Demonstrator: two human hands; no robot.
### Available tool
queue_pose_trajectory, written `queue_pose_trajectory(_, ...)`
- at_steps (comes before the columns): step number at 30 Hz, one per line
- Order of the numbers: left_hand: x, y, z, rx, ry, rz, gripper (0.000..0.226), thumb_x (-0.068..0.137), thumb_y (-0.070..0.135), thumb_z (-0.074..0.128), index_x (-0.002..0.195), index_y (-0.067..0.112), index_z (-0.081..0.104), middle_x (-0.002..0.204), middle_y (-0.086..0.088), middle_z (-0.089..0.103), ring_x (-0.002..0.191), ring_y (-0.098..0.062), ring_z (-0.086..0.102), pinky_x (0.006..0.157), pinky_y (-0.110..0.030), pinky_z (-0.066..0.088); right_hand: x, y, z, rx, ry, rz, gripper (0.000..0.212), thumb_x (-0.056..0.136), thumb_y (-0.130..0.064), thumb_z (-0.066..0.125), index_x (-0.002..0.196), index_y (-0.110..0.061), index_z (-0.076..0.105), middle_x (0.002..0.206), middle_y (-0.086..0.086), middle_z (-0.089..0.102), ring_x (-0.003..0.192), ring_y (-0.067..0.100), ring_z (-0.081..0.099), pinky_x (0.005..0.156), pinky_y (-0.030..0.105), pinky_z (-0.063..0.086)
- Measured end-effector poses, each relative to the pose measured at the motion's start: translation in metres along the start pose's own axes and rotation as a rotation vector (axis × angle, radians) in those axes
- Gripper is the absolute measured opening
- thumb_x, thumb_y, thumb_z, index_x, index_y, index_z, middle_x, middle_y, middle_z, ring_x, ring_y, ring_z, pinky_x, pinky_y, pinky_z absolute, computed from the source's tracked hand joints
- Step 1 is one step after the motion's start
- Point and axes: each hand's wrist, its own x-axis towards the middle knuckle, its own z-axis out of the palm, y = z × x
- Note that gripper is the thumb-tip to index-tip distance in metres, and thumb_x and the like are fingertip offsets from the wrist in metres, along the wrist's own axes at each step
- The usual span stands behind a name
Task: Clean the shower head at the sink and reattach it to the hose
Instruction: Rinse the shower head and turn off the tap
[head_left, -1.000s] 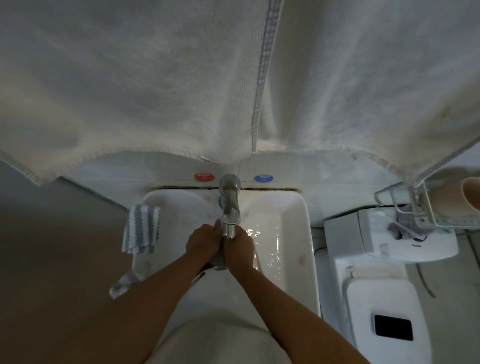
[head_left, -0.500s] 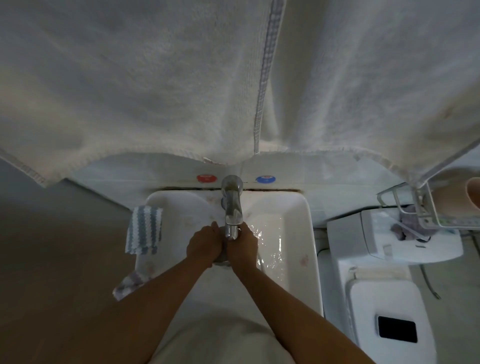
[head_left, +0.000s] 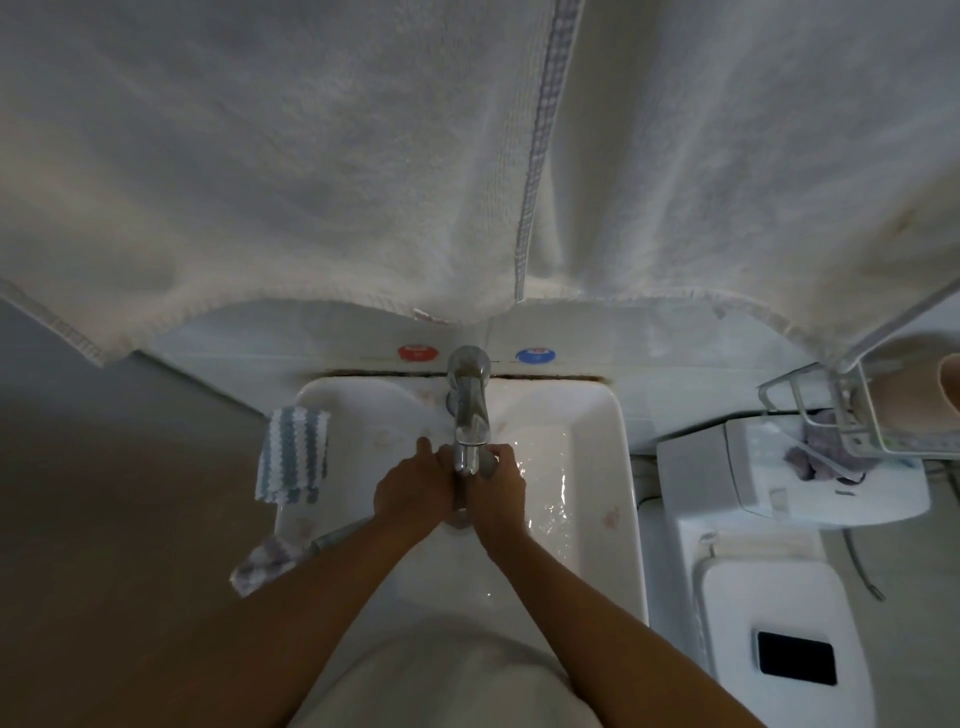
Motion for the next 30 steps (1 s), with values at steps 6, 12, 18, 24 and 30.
queue_pose_trajectory(6, 0.008, 0.006, 0.01, -0.329, 0.031, -0.189, 0.048, 0.096, 0.049, 0.03, 0.103, 0.009, 0.056, 0.098, -0.01, 0.067, 0.086, -0.031, 0.068, 0.084, -0.041, 0.055, -0.005, 0.004, 0.007, 0.025, 0.063, -0.215, 0.013, 0.091, -0.018, 0.06, 0.101, -0.015, 0.067, 0.082, -0.003, 0.071, 0.071, 0.003, 0.066, 0.061, 0.018, 0.052)
queue_pose_trajectory(12, 0.001, 0.007, 0.006, -0.182, 0.065, 0.078, 0.044, 0.096, 0.042, 0.042, 0.126, 0.01, 0.043, 0.119, -0.015, 0.053, 0.104, -0.033, 0.061, 0.087, -0.04, 0.049, 0.01, -0.005, 0.008, -0.083, 0.017, -0.062, 0.021, 0.097, -0.026, 0.047, 0.091, -0.015, 0.064, 0.085, 0.003, 0.069, 0.081, 0.021, 0.066, 0.077, 0.038, 0.056)
queue_pose_trajectory(18, 0.002, -0.009, 0.012, 0.023, 0.052, 0.172, 0.05, 0.093, 0.042, 0.049, 0.129, 0.01, 0.037, 0.112, -0.012, 0.059, 0.09, -0.029, 0.067, 0.079, -0.037, 0.056, 0.021, -0.01, 0.01, -0.131, 0.017, 0.083, 0.038, 0.103, -0.033, 0.044, 0.068, -0.026, 0.056, 0.068, -0.005, 0.063, 0.066, 0.015, 0.064, 0.074, 0.033, 0.058)
queue_pose_trajectory(24, 0.015, -0.01, 0.013, -0.273, 0.028, -0.128, 0.057, 0.099, 0.051, 0.022, 0.109, 0.011, 0.061, 0.102, -0.011, 0.068, 0.086, -0.027, 0.065, 0.084, -0.036, 0.05, 0.01, 0.002, 0.012, -0.1, 0.057, -0.009, 0.027, 0.1, -0.028, 0.05, 0.079, -0.016, 0.061, 0.08, 0.002, 0.063, 0.072, 0.015, 0.058, 0.085, 0.038, 0.055)
queue_pose_trajectory(30, 0.002, 0.002, 0.018, -0.392, 0.075, -0.197, 0.058, 0.099, 0.05, 0.022, 0.115, 0.003, 0.052, 0.106, -0.014, 0.066, 0.094, -0.033, 0.065, 0.089, -0.041, 0.051, -0.004, 0.0, 0.012, -0.094, 0.053, -0.175, 0.029, 0.09, -0.041, 0.062, 0.099, -0.014, 0.063, 0.081, -0.005, 0.068, 0.075, 0.013, 0.065, 0.074, 0.032, 0.055)
